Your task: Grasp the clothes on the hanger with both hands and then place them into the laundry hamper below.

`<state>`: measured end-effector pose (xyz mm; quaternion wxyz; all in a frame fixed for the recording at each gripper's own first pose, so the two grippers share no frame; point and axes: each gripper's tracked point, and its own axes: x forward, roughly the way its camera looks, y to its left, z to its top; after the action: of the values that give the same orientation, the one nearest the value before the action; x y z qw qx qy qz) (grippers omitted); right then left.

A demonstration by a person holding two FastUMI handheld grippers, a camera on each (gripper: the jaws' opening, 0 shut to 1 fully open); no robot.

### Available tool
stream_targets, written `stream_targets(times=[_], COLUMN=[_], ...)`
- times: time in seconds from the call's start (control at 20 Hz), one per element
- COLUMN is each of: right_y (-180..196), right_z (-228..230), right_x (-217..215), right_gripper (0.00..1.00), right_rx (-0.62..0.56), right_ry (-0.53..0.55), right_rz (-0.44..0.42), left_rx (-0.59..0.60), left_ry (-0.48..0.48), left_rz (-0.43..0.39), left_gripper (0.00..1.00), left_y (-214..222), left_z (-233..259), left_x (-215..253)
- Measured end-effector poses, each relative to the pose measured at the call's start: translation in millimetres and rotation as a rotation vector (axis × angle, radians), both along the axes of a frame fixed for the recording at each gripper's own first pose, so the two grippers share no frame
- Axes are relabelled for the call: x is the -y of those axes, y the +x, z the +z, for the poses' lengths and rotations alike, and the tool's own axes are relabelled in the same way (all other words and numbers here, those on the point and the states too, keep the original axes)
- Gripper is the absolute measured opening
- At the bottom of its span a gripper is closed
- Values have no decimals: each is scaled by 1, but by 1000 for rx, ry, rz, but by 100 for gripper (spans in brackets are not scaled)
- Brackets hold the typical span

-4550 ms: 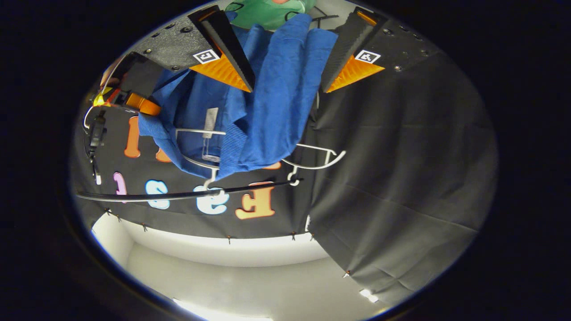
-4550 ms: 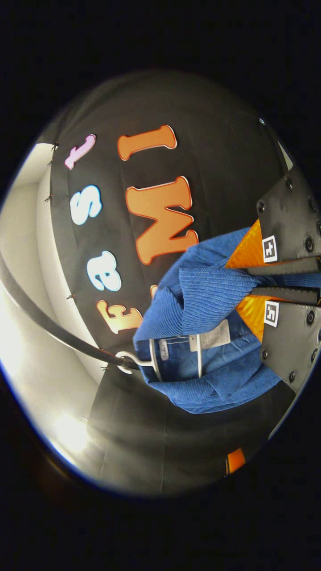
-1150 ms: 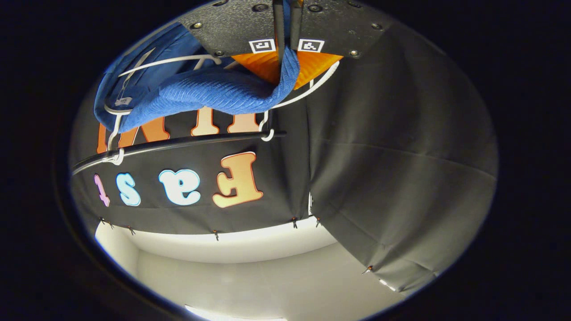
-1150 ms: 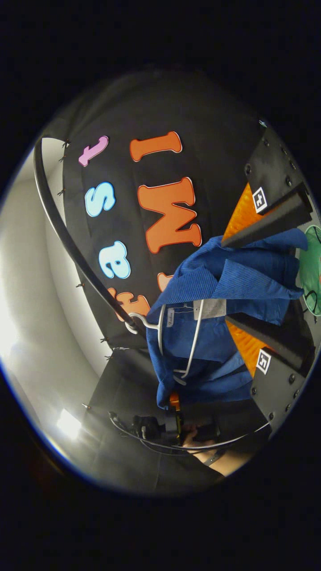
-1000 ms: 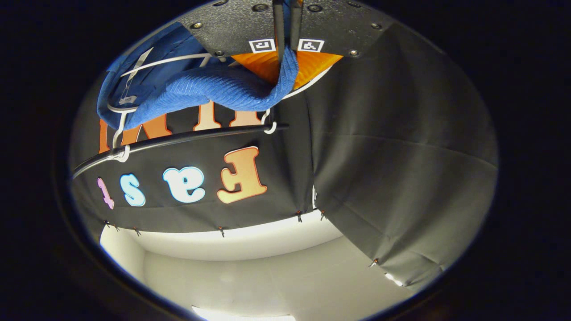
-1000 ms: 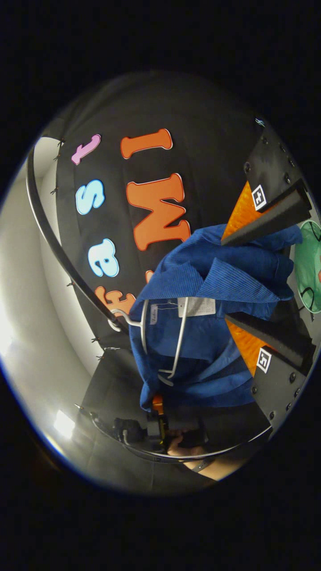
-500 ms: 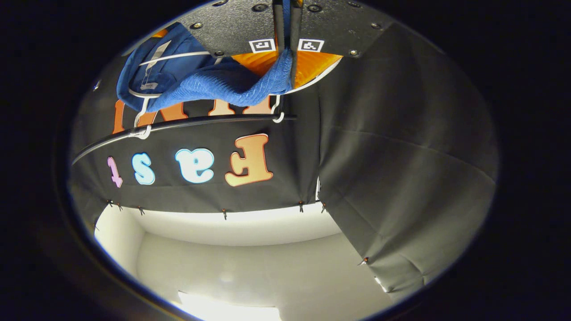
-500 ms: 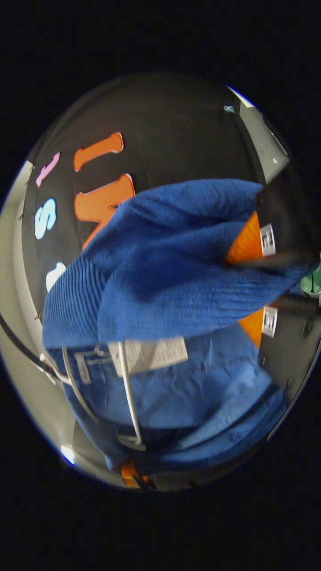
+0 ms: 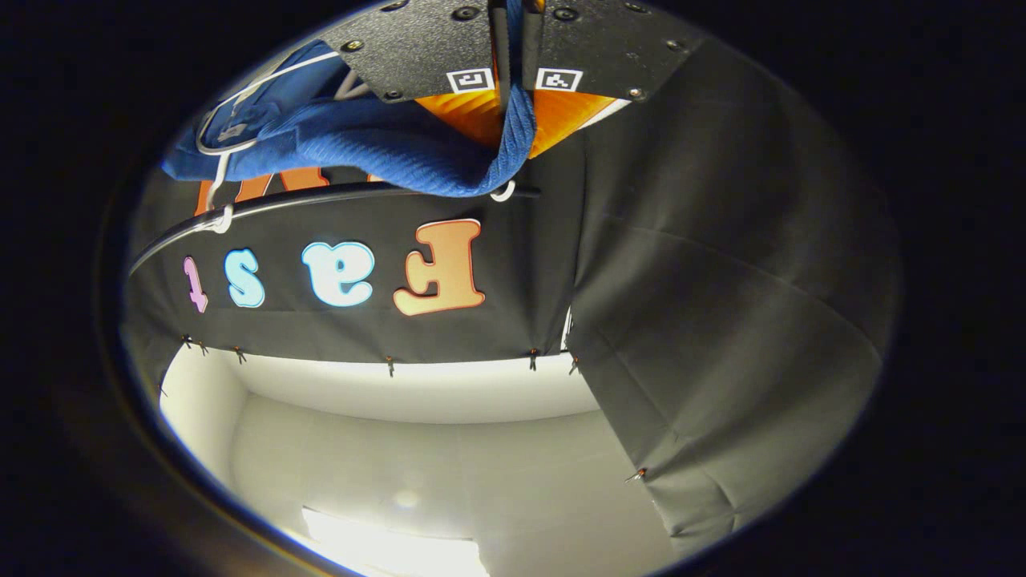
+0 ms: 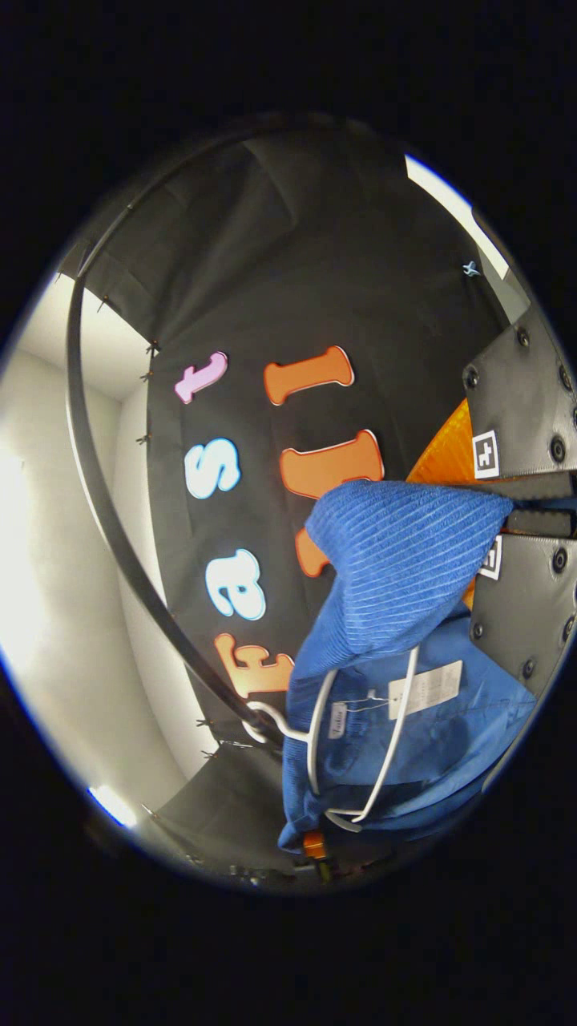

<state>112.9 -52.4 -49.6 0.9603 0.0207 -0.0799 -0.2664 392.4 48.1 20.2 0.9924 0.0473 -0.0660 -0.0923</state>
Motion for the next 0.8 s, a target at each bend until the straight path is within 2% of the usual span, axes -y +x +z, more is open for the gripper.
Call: stream_targets(times=[0.1,0.2,0.45,0.8], right_y=[-6,-12,-9,-2], right_z=[20,27,41,51], right_x=[-1,-2,-6,11], right_gripper=[18,18,18,18], right_rx=[26,25,31,25], right_ry=[-14,-41,-71,-90], right_rz=[1,-4,-1,-18], left_rx=[-82,-165,-289,-284], left_ry=[-8,-70,-106,-26], left_rz=[-20,-49,-29,-29], left_gripper=[6,7,6,6], left_y=[15,21,27,3], left_z=[-34,-65,-132,-157], left_x=[-5,-7,-34,-45])
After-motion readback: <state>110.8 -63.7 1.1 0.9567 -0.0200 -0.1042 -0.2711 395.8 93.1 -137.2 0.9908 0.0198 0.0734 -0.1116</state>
